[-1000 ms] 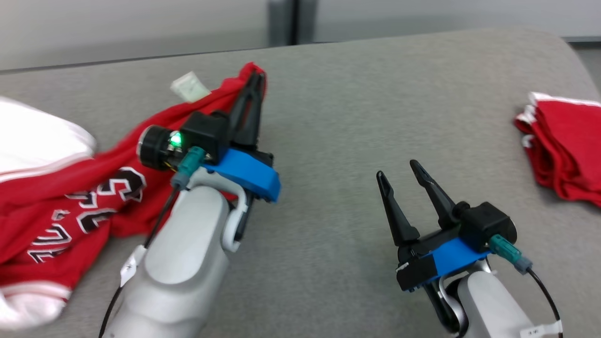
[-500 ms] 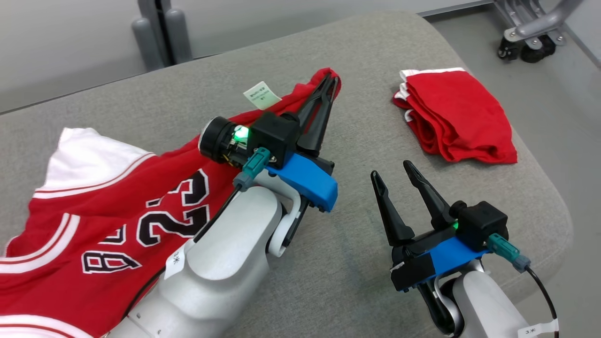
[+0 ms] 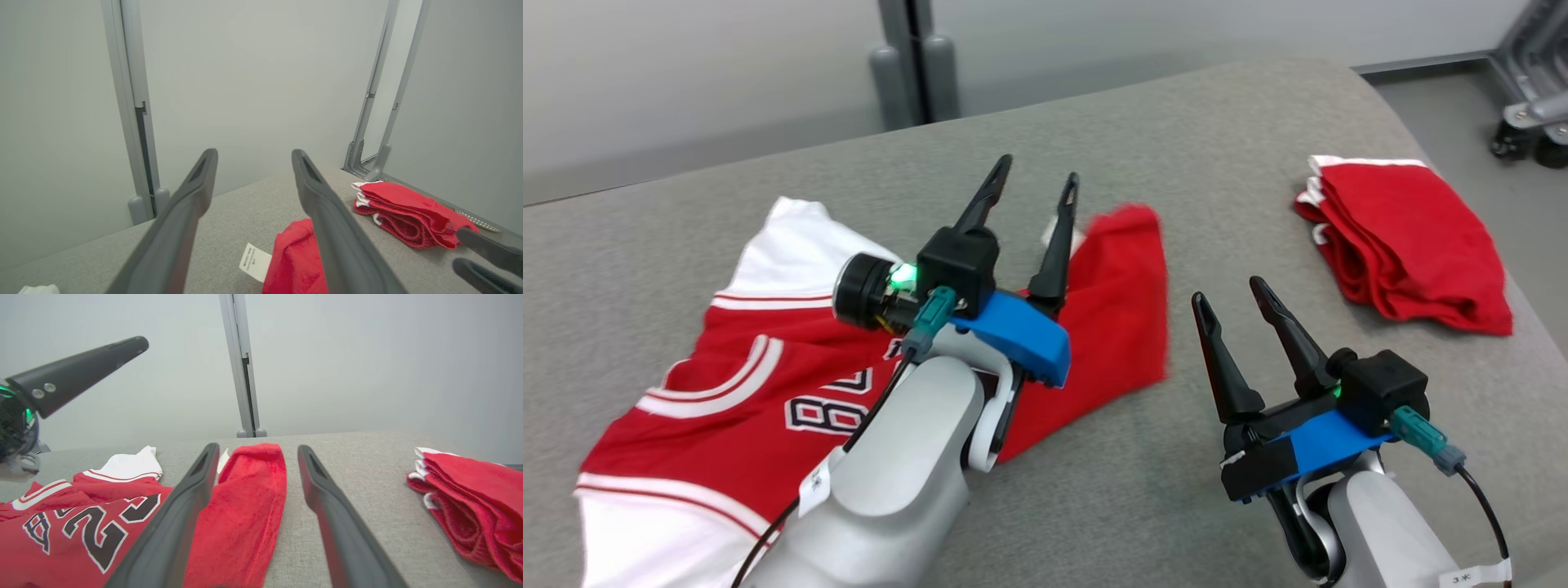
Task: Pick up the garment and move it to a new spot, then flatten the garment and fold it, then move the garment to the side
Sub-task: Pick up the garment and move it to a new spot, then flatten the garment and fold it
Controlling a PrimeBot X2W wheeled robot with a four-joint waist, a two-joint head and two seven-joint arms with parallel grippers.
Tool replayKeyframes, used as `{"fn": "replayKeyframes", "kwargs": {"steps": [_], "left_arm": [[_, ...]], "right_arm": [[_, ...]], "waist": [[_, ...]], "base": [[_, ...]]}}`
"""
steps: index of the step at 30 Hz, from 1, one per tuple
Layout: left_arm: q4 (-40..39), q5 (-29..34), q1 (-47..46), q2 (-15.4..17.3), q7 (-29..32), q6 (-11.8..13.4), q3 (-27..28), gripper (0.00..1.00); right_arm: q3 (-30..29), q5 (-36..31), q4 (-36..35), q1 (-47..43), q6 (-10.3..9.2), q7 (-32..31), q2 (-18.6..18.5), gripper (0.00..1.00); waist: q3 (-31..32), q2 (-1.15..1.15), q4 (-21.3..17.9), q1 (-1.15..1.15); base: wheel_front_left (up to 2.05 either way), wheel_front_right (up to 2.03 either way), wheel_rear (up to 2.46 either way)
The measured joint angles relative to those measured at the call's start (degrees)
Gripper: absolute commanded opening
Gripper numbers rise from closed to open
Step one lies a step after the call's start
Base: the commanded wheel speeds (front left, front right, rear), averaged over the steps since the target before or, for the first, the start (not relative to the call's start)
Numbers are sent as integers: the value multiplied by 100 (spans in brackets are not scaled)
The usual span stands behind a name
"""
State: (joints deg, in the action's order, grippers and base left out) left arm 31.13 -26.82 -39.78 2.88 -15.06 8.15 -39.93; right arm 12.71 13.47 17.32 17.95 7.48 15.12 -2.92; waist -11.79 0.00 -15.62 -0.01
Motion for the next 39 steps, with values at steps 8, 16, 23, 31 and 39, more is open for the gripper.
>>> {"fn": "replayKeyframes", "kwargs": {"steps": [8, 16, 23, 31, 39], "left_arm": [[-212, 450, 1049, 31, 0, 99, 1103, 100], [-710, 1034, 2294, 51, 0, 45, 2316, 100], [-1050, 1344, 3193, 26, 0, -55, 2914, 100], [-1310, 1473, 3902, 8, 0, -88, 3379, 100], [-1340, 1322, 4034, 5, 0, -78, 3236, 100]], "right_arm": [[-145, -107, 33, -112, 1, 0, 3, 100], [-296, -227, 178, -396, 1, 0, 4, 100], [-375, -230, 279, -731, 1, 0, 3, 100], [-371, -288, 424, -994, 1, 0, 4, 100], [-390, -307, 439, -1026, 1, 0, 3, 100]], "waist": [[250, 0, 662, 1], [623, 1, 1125, 0], [909, 1, 1281, 0], [1099, 1, 1281, 0], [1068, 1, 1316, 1]], "base": [[0, 0, 0], [0, 0, 0], [0, 0, 0], [0, 0, 0], [0, 0, 0]]}}
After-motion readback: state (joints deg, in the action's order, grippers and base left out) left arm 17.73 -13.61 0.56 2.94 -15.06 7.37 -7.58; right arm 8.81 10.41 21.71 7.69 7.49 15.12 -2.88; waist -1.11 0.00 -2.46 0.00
